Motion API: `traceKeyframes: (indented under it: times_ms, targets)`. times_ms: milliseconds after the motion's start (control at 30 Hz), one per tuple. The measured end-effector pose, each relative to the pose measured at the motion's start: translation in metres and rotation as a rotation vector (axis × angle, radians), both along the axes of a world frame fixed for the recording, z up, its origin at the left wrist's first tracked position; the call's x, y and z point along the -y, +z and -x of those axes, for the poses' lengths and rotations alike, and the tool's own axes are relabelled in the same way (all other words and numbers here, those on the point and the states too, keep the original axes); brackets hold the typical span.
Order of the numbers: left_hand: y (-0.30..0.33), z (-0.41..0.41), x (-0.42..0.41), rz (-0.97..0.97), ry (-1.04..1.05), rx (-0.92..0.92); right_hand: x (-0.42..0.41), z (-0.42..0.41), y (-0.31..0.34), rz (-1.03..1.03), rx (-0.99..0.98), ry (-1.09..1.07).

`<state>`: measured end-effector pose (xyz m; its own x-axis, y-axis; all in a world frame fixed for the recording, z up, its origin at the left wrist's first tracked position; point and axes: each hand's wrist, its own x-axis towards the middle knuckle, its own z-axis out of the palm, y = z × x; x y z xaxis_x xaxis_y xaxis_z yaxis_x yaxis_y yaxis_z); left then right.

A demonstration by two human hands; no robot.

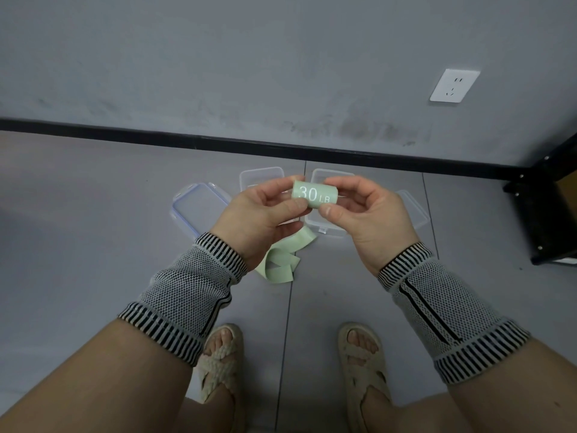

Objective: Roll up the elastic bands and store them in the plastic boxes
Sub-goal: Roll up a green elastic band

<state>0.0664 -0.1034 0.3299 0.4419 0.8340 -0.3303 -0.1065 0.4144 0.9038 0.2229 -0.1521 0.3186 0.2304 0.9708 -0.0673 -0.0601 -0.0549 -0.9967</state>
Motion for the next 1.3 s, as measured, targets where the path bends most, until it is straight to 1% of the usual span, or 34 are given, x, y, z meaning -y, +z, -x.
traceKeyframes:
  times_ms: [67, 267, 400, 533, 700, 833, 967, 1067, 1133, 1200, 1300]
  targets:
    - [-0.001, 0.0, 0.0, -0.022, 0.002, -0.006, 0.0, 0.0, 0.0, -0.007, 0.021, 0.015]
    - [-0.004, 0.001, 0.001, -0.101, -0.019, -0.09, 0.0, -0.007, 0.0, 0.031, -0.001, 0.054]
    - [-0.005, 0.0, 0.001, -0.096, -0.024, -0.095, 0.0, -0.01, -0.002, 0.046, 0.0, 0.085]
    - [-0.005, -0.001, 0.001, -0.096, -0.005, -0.112, -0.001, -0.011, -0.004, 0.042, 0.043, 0.067]
    - [-0.006, -0.003, 0.002, -0.089, 0.015, -0.114, -0.002, -0.011, -0.005, 0.057, -0.023, 0.058]
    - [-0.007, -0.004, 0.001, -0.136, 0.061, -0.128, -0.001, -0.01, -0.004, 0.063, -0.071, 0.067]
    - [-0.011, -0.007, 0.003, -0.083, 0.086, -0.131, 0.0, -0.009, -0.006, 0.119, -0.15, 0.057]
    - [-0.015, -0.014, 0.002, 0.007, 0.113, -0.104, -0.003, -0.015, -0.005, 0.209, -0.188, 0.051]
    - [-0.02, -0.023, -0.002, 0.042, 0.114, -0.125, -0.008, -0.026, -0.006, 0.281, -0.204, 0.052]
    - [-0.024, -0.038, -0.01, 0.064, 0.083, -0.169, -0.014, -0.043, -0.009, 0.316, -0.187, 0.043]
    - [-0.034, -0.068, -0.031, 0.081, 0.032, -0.185, -0.028, -0.072, -0.025, 0.305, -0.123, -0.014]
